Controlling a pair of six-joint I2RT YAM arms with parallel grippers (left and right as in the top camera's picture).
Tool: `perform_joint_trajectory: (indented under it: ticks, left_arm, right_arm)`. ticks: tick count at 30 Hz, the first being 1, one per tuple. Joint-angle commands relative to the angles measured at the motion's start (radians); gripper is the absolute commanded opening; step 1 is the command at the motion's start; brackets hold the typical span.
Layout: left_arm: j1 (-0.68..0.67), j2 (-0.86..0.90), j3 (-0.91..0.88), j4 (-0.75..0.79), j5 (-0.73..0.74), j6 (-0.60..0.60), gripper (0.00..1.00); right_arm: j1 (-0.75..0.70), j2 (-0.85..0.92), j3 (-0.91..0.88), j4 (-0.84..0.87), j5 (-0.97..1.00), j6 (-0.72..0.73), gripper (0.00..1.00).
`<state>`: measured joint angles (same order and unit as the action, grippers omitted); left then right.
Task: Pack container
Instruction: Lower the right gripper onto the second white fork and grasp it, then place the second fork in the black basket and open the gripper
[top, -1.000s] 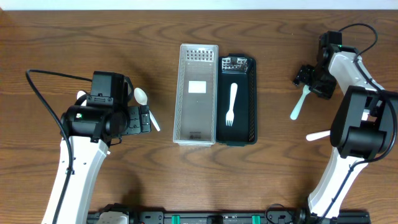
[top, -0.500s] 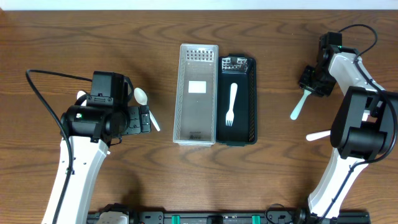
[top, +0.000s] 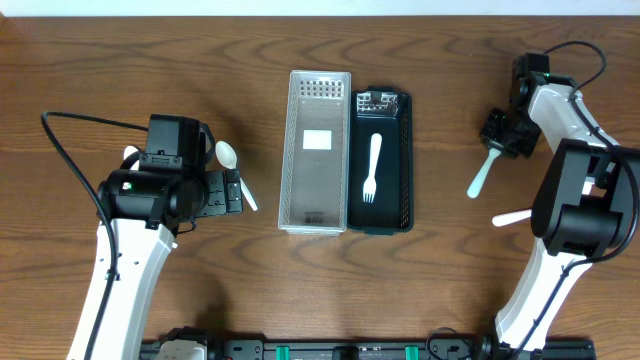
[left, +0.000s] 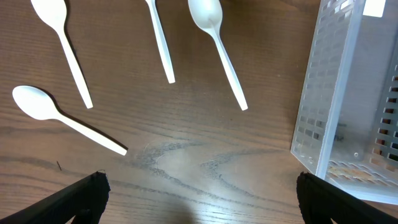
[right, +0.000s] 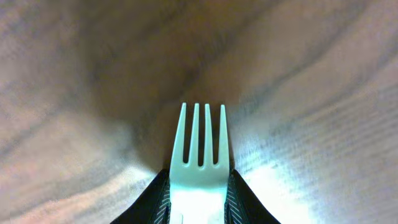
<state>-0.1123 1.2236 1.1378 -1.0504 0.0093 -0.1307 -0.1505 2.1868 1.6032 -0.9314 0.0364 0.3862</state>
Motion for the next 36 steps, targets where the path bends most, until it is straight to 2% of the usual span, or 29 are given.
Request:
perform_joint_trajectory:
  ticks: [1, 7, 12, 18, 23, 25, 29, 33, 36]
  left_arm:
    - [-0.002, 0.005, 0.012, -0.002, 0.002, -0.002, 0.98]
    - [-0.002, 0.005, 0.012, -0.002, 0.002, -0.002, 0.98]
    - [-0.002, 0.005, 0.012, -0.003, 0.002, -0.002, 0.98]
    - [-0.002, 0.005, 0.012, -0.003, 0.002, -0.002, 0.98]
    - [-0.002, 0.005, 0.012, -0.003, 0.002, -0.002, 0.98]
    - [-0.002, 0.005, 0.012, -0.003, 0.002, -0.002, 0.98]
    - [-0.002, 0.005, 0.012, -0.003, 0.002, -0.002, 0.98]
    - [-0.002, 0.005, 0.012, -0.003, 0.002, -0.002, 0.98]
    - [-0.002, 0.005, 0.012, -0.003, 0.002, -0.002, 0.98]
  right_arm:
    - [0.038, -0.082, 0.033, -0.023, 0.0, 0.017, 0.14]
    - [0.182, -0.304, 0.047, -0.056, -0.037, 0.044, 0.17]
    - [0.35, -0.422, 0.047, -0.109, -0.037, 0.153, 0.18]
    - [0.518, -0.417, 0.021, -0.144, -0.014, 0.248, 0.18]
    - [0.602, -0.376, -0.054, -0.137, 0.015, 0.29, 0.19]
    - [0.623, -0.359, -0.085, -0.12, 0.016, 0.29, 0.25]
    - [0.641, -0.35, -0.117, -0.079, 0.015, 0.29, 0.31]
    - [0.64, -0.35, -0.114, -0.051, 0.013, 0.29, 0.53]
    - [0.636, -0.351, -0.091, -0.056, 0.016, 0.273, 0.56]
